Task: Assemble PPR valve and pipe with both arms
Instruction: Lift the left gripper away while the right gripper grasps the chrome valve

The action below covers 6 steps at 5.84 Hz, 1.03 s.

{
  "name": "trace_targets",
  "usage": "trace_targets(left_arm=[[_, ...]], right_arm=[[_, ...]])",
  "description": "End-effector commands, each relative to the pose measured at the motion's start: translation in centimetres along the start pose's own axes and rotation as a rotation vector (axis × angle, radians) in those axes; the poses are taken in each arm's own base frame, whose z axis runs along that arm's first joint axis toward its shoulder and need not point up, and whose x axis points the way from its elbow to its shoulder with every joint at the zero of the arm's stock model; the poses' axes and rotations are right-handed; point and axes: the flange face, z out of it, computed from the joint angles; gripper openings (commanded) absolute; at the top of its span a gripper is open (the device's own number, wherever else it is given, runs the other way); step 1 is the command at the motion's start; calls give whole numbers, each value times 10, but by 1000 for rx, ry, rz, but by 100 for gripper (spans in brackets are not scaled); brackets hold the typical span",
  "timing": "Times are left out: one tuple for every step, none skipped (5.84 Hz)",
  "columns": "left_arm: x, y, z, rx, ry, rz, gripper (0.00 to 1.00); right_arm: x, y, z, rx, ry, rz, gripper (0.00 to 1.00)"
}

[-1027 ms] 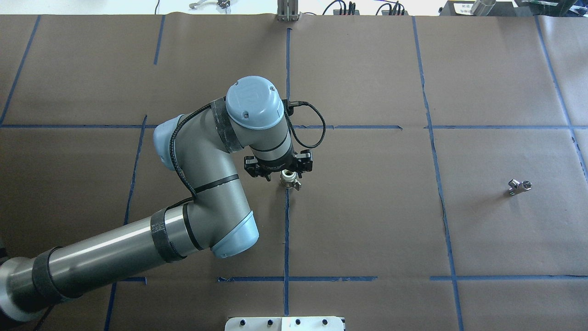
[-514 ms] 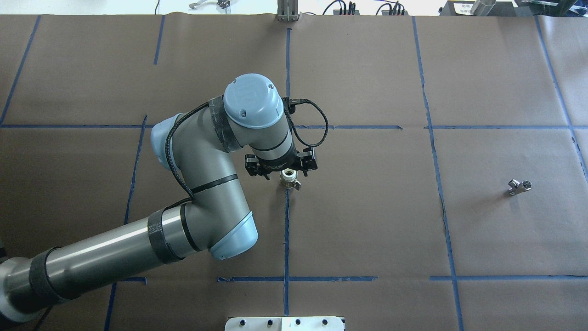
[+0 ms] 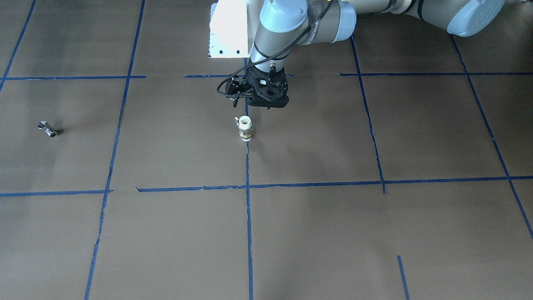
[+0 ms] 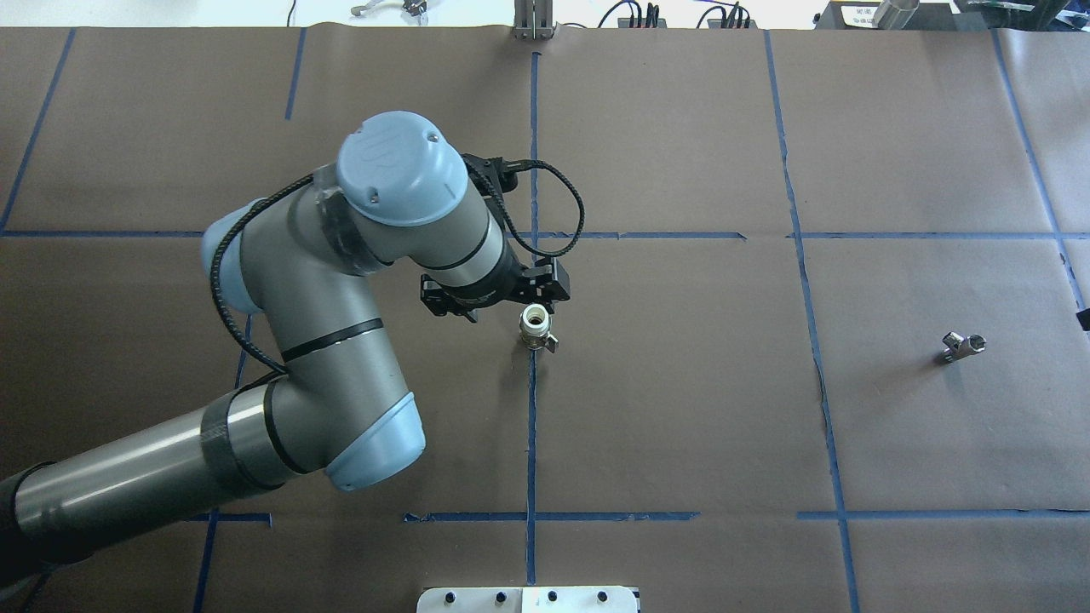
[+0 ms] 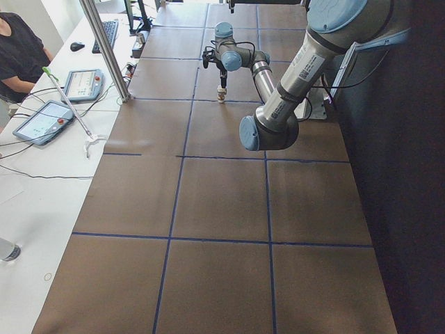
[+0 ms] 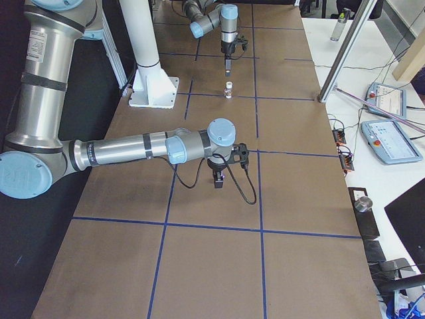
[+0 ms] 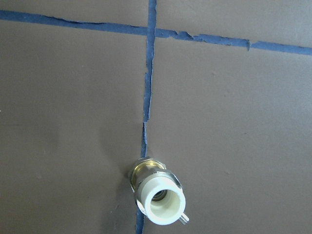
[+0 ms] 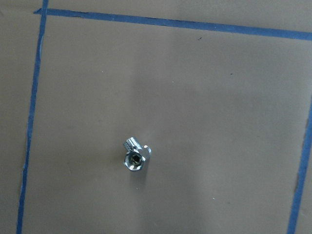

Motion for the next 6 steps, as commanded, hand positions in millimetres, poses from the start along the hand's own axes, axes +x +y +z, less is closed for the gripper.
trace_targets(left_arm=[[-53,3,-22,25,2,-11,96],[-61,-1,-26,34,0,-19,97],[-60,0,-27,34,4,-19,97],[-61,0,-29,37,5,-20,97],[-61,0,-29,38,6,-19,98],[-59,1,-31,39,10,-17,98]], right_arm=[[-45,2,51,23,72,13,100],[-50,0,73,35,107,-42,99],[-55,3,96,39,143,-93,97],[-43,4,110,30,148,-95,97],[-48,2,114,29,143,-110,94],[-46,3,122,16,146,-114,92]])
